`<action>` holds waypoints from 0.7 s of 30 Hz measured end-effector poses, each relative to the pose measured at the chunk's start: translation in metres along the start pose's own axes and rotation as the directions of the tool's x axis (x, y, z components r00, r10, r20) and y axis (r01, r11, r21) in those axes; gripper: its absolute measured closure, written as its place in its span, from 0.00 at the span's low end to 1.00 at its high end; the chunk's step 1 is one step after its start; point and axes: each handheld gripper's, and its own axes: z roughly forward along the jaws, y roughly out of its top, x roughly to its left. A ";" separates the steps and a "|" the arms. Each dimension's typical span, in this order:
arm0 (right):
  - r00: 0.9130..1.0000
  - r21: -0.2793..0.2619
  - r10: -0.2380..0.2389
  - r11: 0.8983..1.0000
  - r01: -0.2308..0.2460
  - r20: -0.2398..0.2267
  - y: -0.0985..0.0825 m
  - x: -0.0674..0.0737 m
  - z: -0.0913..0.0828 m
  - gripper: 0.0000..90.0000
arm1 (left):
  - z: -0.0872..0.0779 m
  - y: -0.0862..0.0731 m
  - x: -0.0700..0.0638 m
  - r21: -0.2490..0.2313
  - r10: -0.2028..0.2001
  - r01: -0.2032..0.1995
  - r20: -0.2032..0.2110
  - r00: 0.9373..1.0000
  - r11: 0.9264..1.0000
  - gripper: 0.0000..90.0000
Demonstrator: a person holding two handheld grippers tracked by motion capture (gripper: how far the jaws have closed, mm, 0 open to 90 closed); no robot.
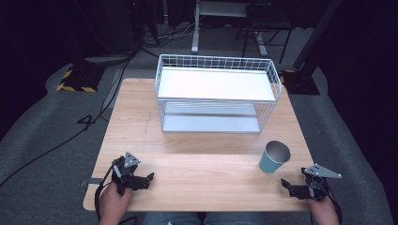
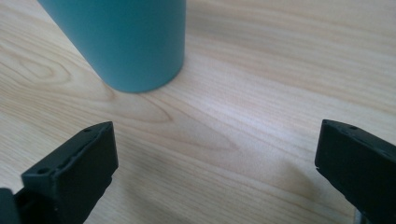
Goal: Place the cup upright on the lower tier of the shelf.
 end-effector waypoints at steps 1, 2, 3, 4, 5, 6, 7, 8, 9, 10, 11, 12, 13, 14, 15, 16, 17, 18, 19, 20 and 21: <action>1.000 -0.016 -0.006 1.000 0.006 -0.004 0.000 0.001 -0.002 0.00 | 0.000 0.000 0.000 0.000 0.000 0.000 0.000 1.000 1.000 0.00; 1.000 -0.028 -0.011 1.000 0.011 -0.010 0.001 0.003 -0.005 0.00 | 0.000 0.000 0.000 -0.001 -0.002 0.002 0.001 1.000 1.000 0.00; 1.000 -0.036 -0.016 0.999 0.016 -0.004 0.002 0.005 -0.007 0.00 | 0.000 0.000 0.000 -0.002 0.000 0.000 0.002 1.000 1.000 0.00; 1.000 -0.047 -0.025 0.999 0.025 0.002 0.002 0.007 -0.009 0.00 | 0.001 0.000 0.000 -0.003 -0.005 0.005 0.002 1.000 1.000 0.00; 0.999 -0.060 -0.036 0.998 0.036 0.013 0.003 0.009 -0.010 0.00 | 0.001 0.001 0.000 -0.004 -0.008 0.008 0.001 1.000 1.000 0.00; 0.999 -0.069 -0.040 0.997 0.041 0.023 0.004 0.011 -0.012 0.00 | 0.001 0.001 -0.001 -0.004 -0.009 0.009 0.002 1.000 1.000 0.00; 0.998 -0.073 -0.050 0.996 0.052 0.029 0.005 0.012 -0.013 0.00 | 0.001 0.001 -0.001 -0.003 -0.010 0.010 0.002 1.000 1.000 0.00; 0.998 -0.077 -0.061 0.995 0.064 0.034 0.007 0.014 -0.015 0.00 | 0.001 0.001 -0.001 -0.003 -0.010 0.010 0.002 1.000 1.000 0.00; 0.997 -0.083 -0.062 0.994 0.065 0.038 0.009 0.016 -0.017 0.00 | 0.001 0.001 -0.001 -0.003 -0.010 0.010 0.002 1.000 1.000 0.00; 0.997 -0.092 -0.060 0.994 0.063 0.038 0.010 0.017 -0.018 0.00 | 0.001 0.001 -0.001 -0.004 -0.010 0.010 0.001 1.000 1.000 0.00; 0.998 -0.102 -0.051 0.993 0.055 0.040 0.011 0.019 -0.019 0.00 | 0.001 0.001 -0.001 -0.004 -0.010 0.010 0.002 1.000 1.000 0.00; 0.999 -0.114 -0.037 0.993 0.040 0.032 0.014 0.020 -0.020 0.00 | 0.001 0.001 -0.001 -0.004 -0.010 0.010 0.002 1.000 1.000 0.00; 0.999 -0.120 -0.027 0.992 0.029 0.018 0.015 0.021 -0.021 0.00 | 0.001 0.001 -0.001 -0.004 -0.010 0.010 0.002 1.000 1.000 0.00; 1.000 -0.129 -0.022 0.991 0.022 0.000 0.017 0.022 -0.022 0.00 | 0.001 0.001 -0.001 -0.004 -0.010 0.010 0.002 1.000 1.000 0.00; 1.000 -0.138 -0.020 0.990 0.017 -0.017 0.018 0.024 -0.022 0.00 | 0.001 0.001 -0.001 -0.004 -0.010 0.010 0.002 1.000 1.000 0.00; 0.999 -0.144 -0.032 0.989 0.028 -0.023 0.019 0.026 -0.022 0.00 | 0.001 0.001 -0.001 -0.003 -0.010 0.010 0.002 1.000 1.000 0.00; 0.999 -0.147 -0.037 0.989 0.033 -0.026 0.020 0.028 -0.022 0.00 | 0.001 0.001 -0.001 -0.004 -0.009 0.009 0.002 1.000 1.000 0.00; 0.998 -0.152 -0.047 0.987 0.042 -0.030 0.022 0.029 -0.022 0.00 | 0.001 0.001 -0.001 -0.004 -0.010 0.010 0.002 1.000 1.000 0.00; 0.998 -0.157 -0.046 0.987 0.040 -0.033 0.023 0.030 -0.021 0.00 | 0.001 0.001 -0.001 -0.003 -0.010 0.010 0.002 1.000 1.000 0.00; 0.998 -0.165 -0.047 0.985 0.041 -0.033 0.025 0.031 -0.021 0.00 | 0.001 0.001 -0.001 -0.004 -0.010 0.010 0.002 1.000 1.000 0.00; 0.998 -0.176 -0.045 0.984 0.038 -0.036 0.027 0.032 -0.021 0.00 | 0.001 0.001 -0.001 -0.003 -0.010 0.010 0.002 1.000 1.000 0.00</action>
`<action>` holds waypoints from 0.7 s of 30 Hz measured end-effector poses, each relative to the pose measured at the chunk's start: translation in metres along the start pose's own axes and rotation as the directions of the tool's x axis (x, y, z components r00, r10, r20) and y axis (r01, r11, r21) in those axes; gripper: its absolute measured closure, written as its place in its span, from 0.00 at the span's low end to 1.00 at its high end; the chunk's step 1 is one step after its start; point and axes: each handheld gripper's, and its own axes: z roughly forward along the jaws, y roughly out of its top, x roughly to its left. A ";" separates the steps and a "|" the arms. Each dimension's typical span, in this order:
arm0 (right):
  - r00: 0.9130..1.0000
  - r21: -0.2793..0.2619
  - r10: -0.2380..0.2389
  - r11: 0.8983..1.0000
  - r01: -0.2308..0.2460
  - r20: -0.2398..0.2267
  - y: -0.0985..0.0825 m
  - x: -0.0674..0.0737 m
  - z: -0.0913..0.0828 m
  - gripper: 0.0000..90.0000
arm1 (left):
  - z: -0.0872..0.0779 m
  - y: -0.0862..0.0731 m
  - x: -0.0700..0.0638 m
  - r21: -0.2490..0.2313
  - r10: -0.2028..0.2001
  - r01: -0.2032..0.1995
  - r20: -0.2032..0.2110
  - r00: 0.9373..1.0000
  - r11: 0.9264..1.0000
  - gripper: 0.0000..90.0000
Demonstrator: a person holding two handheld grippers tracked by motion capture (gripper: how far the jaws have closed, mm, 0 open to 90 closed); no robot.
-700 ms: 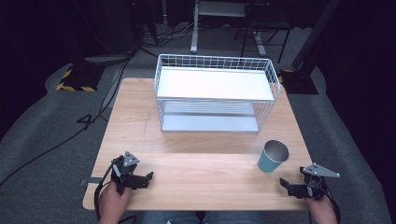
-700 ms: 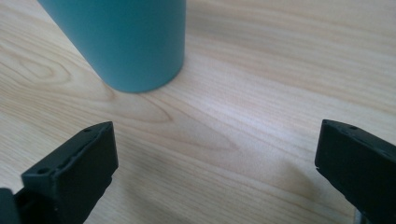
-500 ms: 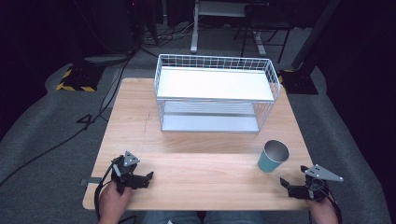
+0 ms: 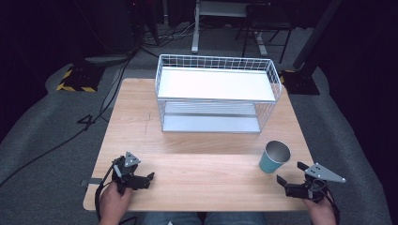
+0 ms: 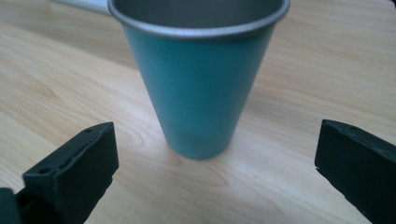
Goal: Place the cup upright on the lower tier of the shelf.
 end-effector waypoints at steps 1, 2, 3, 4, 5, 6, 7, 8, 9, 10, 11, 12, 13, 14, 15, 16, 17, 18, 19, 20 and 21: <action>1.000 -0.008 0.000 1.000 0.000 0.002 0.002 0.001 0.001 0.00 | 0.000 0.000 0.000 0.000 0.001 -0.001 0.000 1.000 1.000 0.00; 1.000 -0.006 0.002 1.000 -0.002 0.010 0.003 0.003 0.003 0.01 | 0.000 0.000 0.000 0.000 0.000 0.000 0.000 1.000 1.000 0.00; 1.000 0.009 -0.004 1.000 0.003 0.008 0.006 0.003 0.006 0.01 | 0.000 0.000 0.000 0.000 0.000 0.000 0.000 1.000 1.000 0.00; 1.000 0.014 0.004 1.000 -0.004 0.003 0.007 0.004 0.008 0.02 | 0.000 0.000 0.000 -0.001 0.001 -0.001 0.000 1.000 1.000 0.00; 1.000 0.014 0.011 1.000 -0.011 -0.004 0.008 0.004 0.009 0.02 | 0.000 0.000 0.000 -0.001 0.001 -0.001 0.000 1.000 1.000 0.00; 1.000 0.012 0.020 1.000 -0.020 -0.005 0.008 0.005 0.011 0.02 | 0.000 0.000 0.000 -0.001 0.000 0.000 0.000 1.000 1.000 0.00; 1.000 0.008 0.024 1.000 -0.024 -0.008 0.009 0.004 0.013 0.02 | 0.000 0.000 0.000 0.000 0.001 -0.001 -0.002 1.000 1.000 0.00; 1.000 0.010 0.030 0.999 -0.030 -0.004 0.010 0.004 0.016 0.01 | 0.000 0.000 0.000 0.000 0.002 -0.002 -0.003 1.000 1.000 0.00; 0.999 0.011 0.034 0.999 -0.034 0.000 0.011 0.004 0.019 0.01 | 0.000 0.000 0.000 0.000 0.002 -0.002 -0.003 1.000 1.000 0.00; 0.999 0.013 0.037 0.999 -0.037 0.004 0.012 0.003 0.021 0.01 | 0.000 0.000 0.000 0.000 0.002 -0.002 -0.003 1.000 1.000 0.00; 0.999 0.017 0.034 0.999 -0.034 -0.002 0.012 0.003 0.024 0.02 | 0.000 0.000 0.000 0.001 0.002 -0.002 -0.003 1.000 1.000 0.00; 0.999 0.017 0.034 0.999 -0.034 -0.002 0.012 0.003 0.024 0.02 | 0.000 0.000 0.000 0.001 0.002 -0.002 -0.003 1.000 1.000 0.00; 0.999 0.026 0.032 0.999 -0.032 -0.009 0.012 0.002 0.030 0.03 | 0.000 0.000 0.000 0.001 0.002 -0.002 -0.003 1.000 1.000 0.00; 0.999 0.029 0.036 0.999 -0.036 -0.006 0.012 0.002 0.032 0.03 | 0.000 0.000 0.000 0.000 0.002 -0.002 -0.003 1.000 1.000 0.00; 0.999 0.032 0.041 0.999 -0.041 -0.004 0.012 0.001 0.035 0.04 | 0.000 0.000 0.000 0.000 0.002 -0.002 -0.003 1.000 1.000 0.00; 0.999 0.037 0.048 0.998 -0.048 -0.001 0.012 0.001 0.037 0.04 | 0.000 0.000 0.000 0.000 0.002 -0.002 -0.003 1.000 1.000 0.00; 0.998 0.035 0.055 0.998 -0.055 0.004 0.012 0.001 0.039 0.04 | 0.000 0.000 0.000 0.000 0.001 -0.001 -0.003 1.000 1.000 0.00; 0.999 0.036 0.050 0.998 -0.050 0.005 0.012 0.001 0.041 0.04 | 0.000 0.000 0.000 0.001 0.002 -0.002 -0.003 1.000 1.000 0.00; 0.998 0.035 0.059 0.998 -0.059 0.003 0.012 0.001 0.043 0.05 | 0.000 0.000 0.000 0.001 0.002 -0.002 -0.003 1.000 1.000 0.00; 0.998 0.035 0.059 0.998 -0.059 -0.005 0.012 0.000 0.044 0.10 | 0.000 0.000 0.000 0.000 0.002 -0.002 -0.003 1.000 1.000 0.00; 0.998 0.033 0.058 0.998 -0.057 -0.028 0.012 -0.001 0.045 0.15 | 0.000 0.000 0.000 0.000 0.002 -0.002 -0.003 1.000 1.000 0.00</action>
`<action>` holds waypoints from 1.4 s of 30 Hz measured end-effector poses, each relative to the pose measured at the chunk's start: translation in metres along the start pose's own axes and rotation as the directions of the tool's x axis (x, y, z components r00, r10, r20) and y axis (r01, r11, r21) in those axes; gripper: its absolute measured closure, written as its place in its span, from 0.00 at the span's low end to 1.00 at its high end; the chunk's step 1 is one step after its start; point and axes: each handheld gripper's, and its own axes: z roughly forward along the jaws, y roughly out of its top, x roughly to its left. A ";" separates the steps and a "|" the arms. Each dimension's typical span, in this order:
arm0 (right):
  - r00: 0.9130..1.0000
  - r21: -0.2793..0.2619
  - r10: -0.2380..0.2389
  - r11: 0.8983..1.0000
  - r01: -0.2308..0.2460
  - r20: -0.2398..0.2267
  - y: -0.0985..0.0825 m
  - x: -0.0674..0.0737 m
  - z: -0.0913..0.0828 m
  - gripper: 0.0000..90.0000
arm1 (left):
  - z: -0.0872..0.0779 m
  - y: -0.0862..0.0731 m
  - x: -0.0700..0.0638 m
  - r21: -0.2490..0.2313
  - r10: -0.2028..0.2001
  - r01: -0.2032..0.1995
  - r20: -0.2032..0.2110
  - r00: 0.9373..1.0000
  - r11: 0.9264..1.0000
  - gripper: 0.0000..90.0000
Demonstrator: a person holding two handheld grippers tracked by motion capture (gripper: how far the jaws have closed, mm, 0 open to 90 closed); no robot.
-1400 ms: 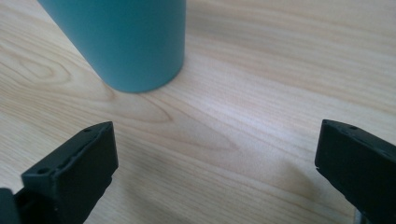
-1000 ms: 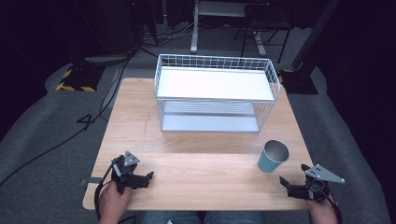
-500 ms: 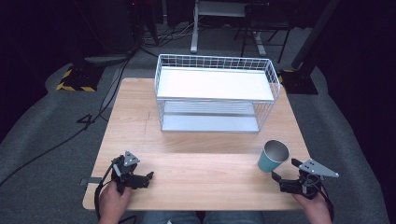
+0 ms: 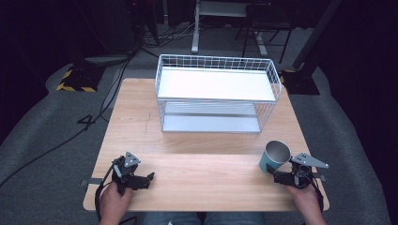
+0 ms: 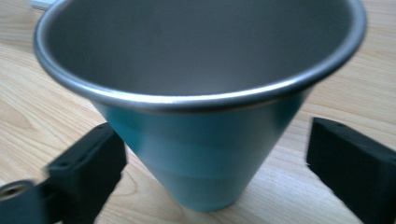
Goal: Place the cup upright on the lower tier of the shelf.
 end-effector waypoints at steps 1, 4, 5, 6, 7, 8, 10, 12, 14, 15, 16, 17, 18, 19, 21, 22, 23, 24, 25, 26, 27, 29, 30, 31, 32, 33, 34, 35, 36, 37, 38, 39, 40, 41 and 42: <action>1.000 -0.001 0.006 1.000 -0.006 -0.014 0.000 0.000 0.000 0.20 | 0.000 0.000 0.000 0.000 0.000 0.000 0.000 1.000 1.000 0.00; 1.000 0.005 -0.007 1.000 0.007 -0.011 0.001 0.001 0.002 0.18 | 0.000 0.000 0.000 0.000 0.000 0.000 0.000 1.000 1.000 0.00; 1.000 0.002 -0.016 1.000 0.016 -0.011 0.001 0.000 0.003 0.19 | 0.000 0.000 0.000 -0.001 -0.001 0.001 0.000 1.000 1.000 0.00; 1.000 0.002 -0.022 1.000 0.022 -0.012 0.001 0.001 0.003 0.19 | 0.000 0.000 0.000 0.001 0.000 0.000 0.000 1.000 1.000 0.00; 1.000 0.001 -0.027 1.000 0.027 -0.005 0.002 0.001 0.004 0.17 | 0.000 0.000 0.000 0.001 0.000 0.000 0.000 1.000 1.000 0.00; 1.000 0.002 -0.027 1.000 0.027 -0.006 0.002 0.001 0.005 0.18 | 0.000 0.000 0.000 0.001 0.001 -0.001 0.000 1.000 1.000 0.00; 1.000 -0.001 -0.018 1.000 0.018 -0.011 0.003 0.001 0.007 0.18 | 0.000 0.000 0.000 0.000 0.000 0.000 0.000 1.000 1.000 0.00; 1.000 0.000 -0.009 1.000 0.009 -0.014 0.004 0.001 0.008 0.18 | 0.000 0.000 0.000 0.000 0.000 0.000 0.000 1.000 1.000 0.00; 1.000 -0.012 -0.012 1.000 0.011 -0.015 0.004 0.002 0.010 0.20 | 0.000 0.000 0.000 0.000 0.000 0.000 0.000 1.000 1.000 0.00; 1.000 -0.012 -0.012 1.000 0.012 -0.016 0.005 0.002 0.010 0.20 | 0.000 0.000 0.000 0.000 0.000 0.000 0.000 1.000 1.000 0.00; 1.000 -0.014 -0.015 1.000 0.015 -0.010 0.005 0.002 0.011 0.21 | 0.000 0.000 0.000 0.000 -0.001 0.001 0.000 1.000 1.000 0.00; 1.000 -0.014 -0.015 1.000 0.015 -0.010 0.005 0.002 0.011 0.21 | 0.000 0.000 0.000 0.000 -0.001 0.001 0.000 1.000 1.000 0.00; 1.000 -0.013 -0.014 1.000 0.014 -0.006 0.005 0.003 0.011 0.21 | 0.000 0.000 0.000 0.000 0.000 0.000 0.000 1.000 1.000 0.00; 1.000 -0.013 -0.013 1.000 0.013 -0.005 0.006 0.003 0.011 0.21 | 0.000 0.000 0.000 0.000 0.000 0.000 0.000 1.000 1.000 0.00; 1.000 -0.011 -0.006 1.000 0.006 0.009 0.006 0.004 0.010 0.22 | 0.000 0.000 0.000 0.001 0.000 0.000 0.000 1.000 1.000 0.00; 1.000 -0.008 -0.001 1.000 0.002 0.009 0.006 0.004 0.010 0.22 | 0.000 0.000 0.000 0.001 0.001 -0.001 0.000 1.000 1.000 0.00; 1.000 -0.009 0.000 1.000 0.000 0.010 0.006 0.004 0.009 0.22 | 0.000 0.000 0.000 0.000 0.000 0.000 0.000 1.000 1.000 0.00; 1.000 -0.012 0.001 1.000 -0.001 0.010 0.006 0.004 0.009 0.22 | 0.000 0.000 0.000 0.000 0.000 0.000 0.000 1.000 1.000 0.00; 1.000 -0.019 0.005 1.000 -0.005 0.010 0.007 0.003 0.008 0.22 | 0.000 0.000 0.000 0.000 0.000 0.000 0.000 1.000 1.000 0.00; 1.000 -0.019 0.007 1.000 -0.007 0.010 0.008 0.003 0.007 0.22 | 0.000 0.000 0.000 0.000 0.000 0.000 0.000 1.000 1.000 0.00; 1.000 -0.025 0.005 1.000 -0.004 0.013 0.008 0.003 0.006 0.22 | 0.000 0.000 0.000 0.000 0.000 0.000 0.000 1.000 1.000 0.00; 1.000 -0.032 0.005 0.999 -0.005 0.009 0.010 0.004 0.004 0.22 | 0.000 0.000 0.000 0.000 0.000 0.000 0.000 1.000 1.000 0.00; 1.000 -0.038 0.005 0.999 -0.005 0.009 0.011 0.004 0.003 0.22 | 0.000 0.000 0.000 0.000 0.000 0.000 0.000 1.000 1.000 0.00; 1.000 -0.038 0.005 0.999 -0.005 0.009 0.011 0.004 0.003 0.22 | 0.000 0.000 0.000 0.000 0.000 0.000 0.000 1.000 1.000 0.00; 1.000 -0.046 0.004 0.999 -0.004 0.007 0.014 0.004 0.001 0.22 | 0.000 0.000 0.000 -0.001 0.000 0.000 0.000 1.000 1.000 0.00; 1.000 -0.049 0.008 0.999 -0.008 0.005 0.015 0.005 0.001 0.22 | 0.000 0.000 0.000 0.000 0.000 0.000 0.000 1.000 1.000 0.00; 1.000 -0.054 0.003 0.999 -0.002 0.004 0.016 0.005 0.001 0.22 | 0.000 0.000 0.000 0.000 0.000 0.000 0.000 1.000 1.000 0.00; 1.000 -0.056 0.001 0.998 -0.001 0.004 0.017 0.006 0.001 0.22 | 0.000 0.000 0.000 0.001 0.001 -0.001 0.000 1.000 1.000 0.00; 1.000 -0.056 -0.001 0.998 0.001 0.003 0.018 0.006 0.001 0.22 | 0.000 0.000 0.000 0.000 0.000 0.000 0.000 1.000 1.000 0.00; 1.000 -0.060 -0.001 0.998 0.001 0.001 0.019 0.007 0.001 0.22 | 0.000 0.000 0.000 0.001 0.001 -0.001 0.000 1.000 1.000 0.00; 1.000 -0.063 -0.003 0.998 0.003 0.000 0.021 0.008 0.001 0.22 | 0.000 0.000 0.000 0.000 0.000 0.000 0.000 1.000 1.000 0.00; 1.000 -0.066 -0.003 0.998 0.003 -0.002 0.022 0.008 0.002 0.22 | 0.000 0.000 0.000 0.001 0.001 -0.001 0.000 1.000 1.000 0.00; 1.000 -0.067 -0.001 0.998 0.001 -0.004 0.023 0.009 0.002 0.22 | 0.000 0.000 0.000 0.003 0.003 -0.003 -0.001 1.000 1.000 0.00; 1.000 -0.070 -0.005 0.998 0.005 -0.004 0.025 0.010 0.003 0.22 | 0.000 0.000 0.000 0.003 0.003 -0.003 -0.001 1.000 1.000 0.00; 1.000 -0.071 -0.011 0.997 0.010 -0.005 0.027 0.010 0.003 0.22 | 0.000 0.000 0.000 0.003 0.003 -0.003 -0.001 1.000 1.000 0.00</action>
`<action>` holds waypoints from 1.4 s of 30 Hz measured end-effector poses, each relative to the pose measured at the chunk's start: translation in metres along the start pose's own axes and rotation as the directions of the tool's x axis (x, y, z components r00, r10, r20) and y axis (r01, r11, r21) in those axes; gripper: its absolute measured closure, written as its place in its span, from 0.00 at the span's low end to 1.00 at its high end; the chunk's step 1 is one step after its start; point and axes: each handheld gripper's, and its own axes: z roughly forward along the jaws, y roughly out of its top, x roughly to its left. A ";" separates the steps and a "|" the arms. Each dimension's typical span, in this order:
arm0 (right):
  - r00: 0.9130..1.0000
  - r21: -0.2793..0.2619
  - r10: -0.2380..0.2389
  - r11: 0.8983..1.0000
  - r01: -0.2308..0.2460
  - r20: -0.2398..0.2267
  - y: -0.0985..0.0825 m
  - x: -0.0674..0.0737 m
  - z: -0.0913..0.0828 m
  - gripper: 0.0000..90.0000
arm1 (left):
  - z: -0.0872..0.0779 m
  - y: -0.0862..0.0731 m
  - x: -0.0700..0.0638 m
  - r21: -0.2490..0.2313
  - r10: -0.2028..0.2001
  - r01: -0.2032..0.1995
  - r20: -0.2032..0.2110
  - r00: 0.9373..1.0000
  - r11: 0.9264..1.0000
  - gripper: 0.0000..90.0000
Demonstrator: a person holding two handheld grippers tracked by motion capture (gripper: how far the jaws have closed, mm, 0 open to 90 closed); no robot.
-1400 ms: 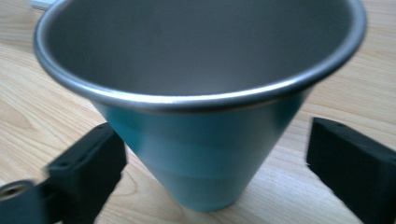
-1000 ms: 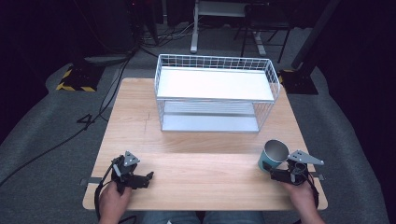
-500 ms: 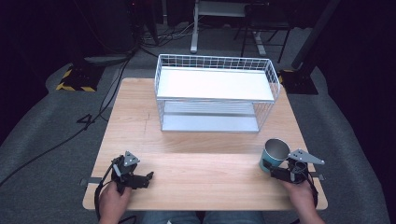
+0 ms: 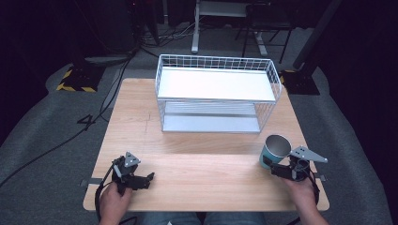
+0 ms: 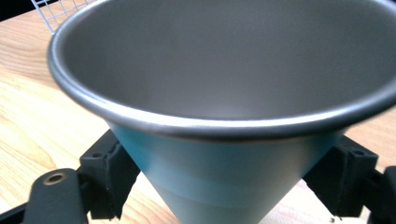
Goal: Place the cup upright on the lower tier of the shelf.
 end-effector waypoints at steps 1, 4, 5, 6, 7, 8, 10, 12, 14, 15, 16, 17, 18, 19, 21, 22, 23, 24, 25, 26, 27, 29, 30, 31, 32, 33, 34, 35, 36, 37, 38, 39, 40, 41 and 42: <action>1.000 -0.005 -0.001 1.000 0.001 -0.001 0.001 0.000 0.001 0.22 | 0.000 0.000 0.000 -0.001 -0.001 0.001 0.001 1.000 1.000 0.00; 1.000 -0.011 -0.005 1.000 0.005 -0.003 0.008 0.003 0.002 0.22 | 0.000 0.000 0.000 -0.001 -0.001 0.001 0.001 1.000 1.000 0.00; 1.000 -0.016 -0.012 1.000 0.012 -0.005 0.009 0.004 0.003 0.22 | 0.000 0.000 0.000 -0.001 -0.001 0.001 0.001 1.000 1.000 0.00; 1.000 -0.016 -0.011 1.000 0.011 -0.004 0.011 0.005 0.003 0.22 | 0.000 0.000 0.000 -0.001 -0.002 0.002 0.001 1.000 1.000 0.00; 1.000 -0.021 -0.019 1.000 0.019 -0.007 0.013 0.006 0.004 0.22 | 0.000 0.000 0.000 -0.001 -0.001 0.001 0.001 1.000 1.000 0.00; 1.000 -0.023 -0.024 0.999 0.024 -0.008 0.016 0.008 0.005 0.22 | 0.000 0.000 0.000 -0.001 -0.001 0.001 0.001 1.000 1.000 0.00; 0.999 -0.027 -0.030 0.999 0.029 -0.013 0.020 0.010 0.007 0.22 | 0.000 0.000 0.000 -0.001 -0.001 0.001 0.001 1.000 1.000 0.00; 0.999 -0.030 -0.040 0.999 0.039 -0.014 0.024 0.013 0.010 0.22 | 0.000 0.000 0.000 0.000 -0.001 0.001 0.001 1.000 1.000 0.00; 0.999 -0.031 -0.042 0.999 0.042 -0.018 0.028 0.016 0.013 0.22 | 0.000 0.000 0.000 -0.001 -0.001 0.001 0.001 1.000 1.000 0.00; 0.999 -0.035 -0.047 0.998 0.046 -0.020 0.029 0.017 0.014 0.22 | 0.000 0.000 0.000 -0.001 -0.001 0.001 0.001 1.000 1.000 0.00; 0.999 -0.034 -0.049 0.998 0.048 -0.019 0.032 0.018 0.016 0.22 | 0.000 0.000 0.000 0.001 -0.001 0.001 0.001 1.000 1.000 0.00; 0.998 -0.035 -0.053 0.998 0.052 -0.024 0.034 0.019 0.017 0.22 | 0.000 0.000 0.000 0.001 -0.001 0.001 0.001 1.000 1.000 0.00; 0.998 -0.038 -0.058 0.998 0.058 -0.024 0.036 0.021 0.019 0.22 | 0.000 0.000 0.000 0.000 -0.001 0.001 0.001 1.000 1.000 0.00; 0.998 -0.038 -0.058 0.998 0.058 -0.024 0.036 0.021 0.019 0.22 | 0.000 0.000 0.000 0.000 -0.001 0.001 0.001 1.000 1.000 0.00; 0.998 -0.043 -0.064 0.997 0.063 -0.028 0.041 0.024 0.023 0.22 | 0.000 0.000 0.000 0.000 -0.001 0.001 0.002 1.000 1.000 0.00; 0.997 -0.044 -0.067 0.997 0.066 -0.030 0.043 0.025 0.024 0.22 | 0.000 0.000 0.000 0.000 0.000 0.000 0.001 1.000 1.000 0.00; 0.997 -0.044 -0.067 0.997 0.066 -0.030 0.043 0.025 0.024 0.22 | 0.000 0.000 0.000 0.000 0.000 0.000 0.001 1.000 1.000 0.00; 0.997 -0.048 -0.075 0.996 0.073 -0.034 0.047 0.028 0.029 0.22 | 0.000 0.000 0.000 -0.001 0.000 0.000 0.001 1.000 1.000 0.00; 0.997 -0.048 -0.075 0.996 0.073 -0.036 0.048 0.029 0.030 0.22 | 0.000 0.000 0.000 0.000 0.000 0.000 0.001 1.000 1.000 0.00; 0.996 -0.048 -0.076 0.996 0.074 -0.041 0.050 0.030 0.032 0.22 | 0.000 0.000 0.000 -0.001 0.000 0.000 0.001 1.000 1.000 0.00; 0.997 -0.050 -0.072 0.996 0.070 -0.041 0.051 0.031 0.034 0.22 | 0.000 0.000 0.000 -0.001 0.000 0.000 0.001 1.000 1.000 0.00; 0.996 -0.047 -0.073 0.996 0.071 -0.047 0.055 0.033 0.040 0.22 | 0.000 0.000 0.000 0.000 0.000 0.000 0.000 1.000 1.000 0.00; 0.996 -0.049 -0.071 0.996 0.068 -0.053 0.056 0.034 0.042 0.22 | 0.000 0.000 0.000 0.000 0.000 0.000 0.000 1.000 1.000 0.00; 0.996 -0.050 -0.071 0.996 0.068 -0.056 0.058 0.036 0.045 0.22 | -0.001 -0.001 0.000 0.002 -0.002 0.002 -0.002 1.000 1.000 0.00; 0.996 -0.051 -0.072 0.996 0.069 -0.059 0.059 0.037 0.048 0.22 | -0.001 -0.001 0.000 0.000 -0.008 0.008 -0.002 1.000 1.000 0.00; 0.996 -0.051 -0.072 0.996 0.069 -0.059 0.059 0.037 0.048 0.22 | -0.001 -0.001 0.000 0.000 -0.008 0.008 -0.002 1.000 1.000 0.00; 0.995 -0.051 -0.074 0.996 0.071 -0.061 0.060 0.039 0.050 0.22 | -0.001 -0.001 0.000 -0.001 -0.011 0.011 -0.005 1.000 1.000 0.00; 0.995 -0.050 -0.072 0.996 0.069 -0.068 0.064 0.042 0.056 0.22 | -0.002 -0.002 -0.001 -0.003 -0.013 0.013 -0.009 1.000 1.000 0.00; 0.995 -0.052 -0.074 0.996 0.071 -0.071 0.065 0.043 0.058 0.22 | -0.002 -0.002 -0.001 -0.001 -0.012 0.012 -0.006 1.000 1.000 0.00; 0.995 -0.058 -0.071 0.996 0.067 -0.075 0.066 0.045 0.061 0.22 | -0.002 -0.003 -0.001 -0.002 -0.012 0.012 -0.008 1.000 1.000 0.00; 0.994 -0.055 -0.070 0.996 0.065 -0.079 0.067 0.046 0.064 0.22 | -0.002 -0.003 -0.001 -0.001 -0.011 0.011 -0.008 1.000 1.000 0.00; 0.994 -0.055 -0.070 0.996 0.065 -0.079 0.067 0.046 0.064 0.22 | -0.002 -0.003 -0.001 -0.001 -0.011 0.011 -0.008 1.000 1.000 0.00; 0.993 -0.056 -0.078 0.996 0.074 -0.085 0.070 0.050 0.070 0.22 | -0.003 -0.003 -0.001 -0.002 -0.014 0.014 -0.009 1.000 1.000 0.00; 0.993 -0.055 -0.078 0.996 0.074 -0.084 0.071 0.052 0.072 0.22 | -0.003 -0.004 -0.001 -0.003 -0.015 0.015 -0.010 1.000 1.000 0.00; 0.993 -0.055 -0.079 0.996 0.075 -0.085 0.072 0.053 0.074 0.22 | -0.003 -0.004 -0.001 -0.003 -0.015 0.015 -0.010 1.000 1.000 0.00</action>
